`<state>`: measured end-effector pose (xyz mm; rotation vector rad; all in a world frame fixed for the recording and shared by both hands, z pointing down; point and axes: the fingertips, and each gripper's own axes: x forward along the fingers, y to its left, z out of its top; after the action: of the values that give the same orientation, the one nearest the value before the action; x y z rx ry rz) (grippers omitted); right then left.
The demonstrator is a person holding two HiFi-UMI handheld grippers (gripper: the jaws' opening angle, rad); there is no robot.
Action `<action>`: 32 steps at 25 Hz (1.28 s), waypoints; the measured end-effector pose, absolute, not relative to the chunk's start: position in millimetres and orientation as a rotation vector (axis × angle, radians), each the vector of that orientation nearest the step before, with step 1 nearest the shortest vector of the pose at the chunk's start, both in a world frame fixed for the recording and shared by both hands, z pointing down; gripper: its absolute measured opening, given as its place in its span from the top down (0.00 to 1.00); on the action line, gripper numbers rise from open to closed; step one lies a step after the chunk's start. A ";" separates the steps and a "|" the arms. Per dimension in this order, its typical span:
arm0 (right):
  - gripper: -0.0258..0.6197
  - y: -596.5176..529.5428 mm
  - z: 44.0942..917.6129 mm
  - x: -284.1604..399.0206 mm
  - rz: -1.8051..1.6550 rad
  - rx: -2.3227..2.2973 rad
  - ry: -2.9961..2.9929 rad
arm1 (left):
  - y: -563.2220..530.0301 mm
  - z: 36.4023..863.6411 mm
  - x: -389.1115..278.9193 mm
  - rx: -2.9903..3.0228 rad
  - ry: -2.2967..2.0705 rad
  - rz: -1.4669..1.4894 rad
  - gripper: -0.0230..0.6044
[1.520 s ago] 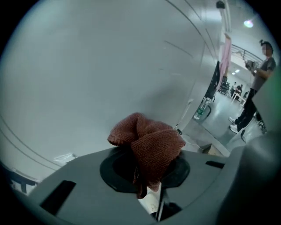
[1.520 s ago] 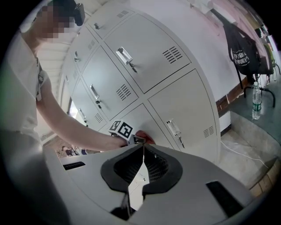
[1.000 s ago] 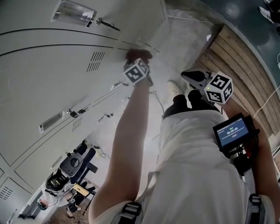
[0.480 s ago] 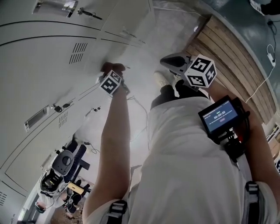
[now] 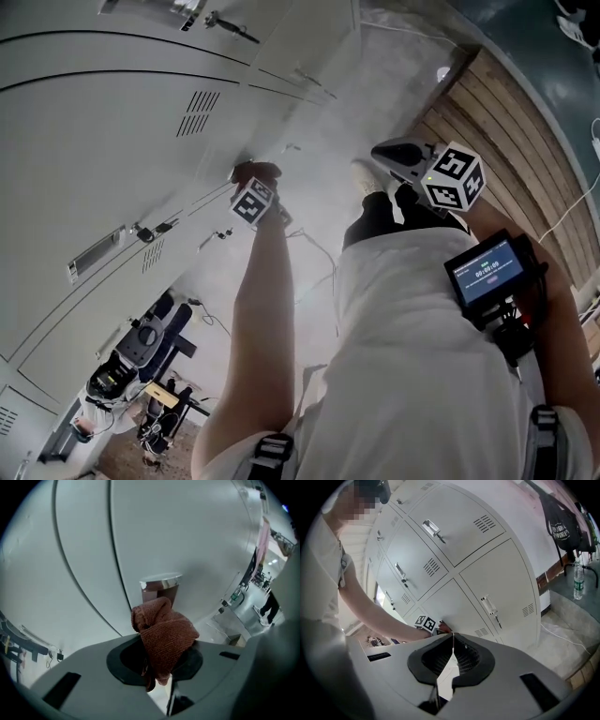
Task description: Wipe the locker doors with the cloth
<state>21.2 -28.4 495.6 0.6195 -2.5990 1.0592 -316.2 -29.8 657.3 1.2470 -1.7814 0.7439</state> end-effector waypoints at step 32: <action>0.93 -2.0 543.6 34.0 1.192 0.704 -2.516 | -156.5 647.2 -163.6 1.752 -1.740 0.881 0.85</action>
<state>34.0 -2.0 543.6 0.7038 -2.5164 1.1918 -163.6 -156.5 647.2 1.7524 -1.7403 0.8807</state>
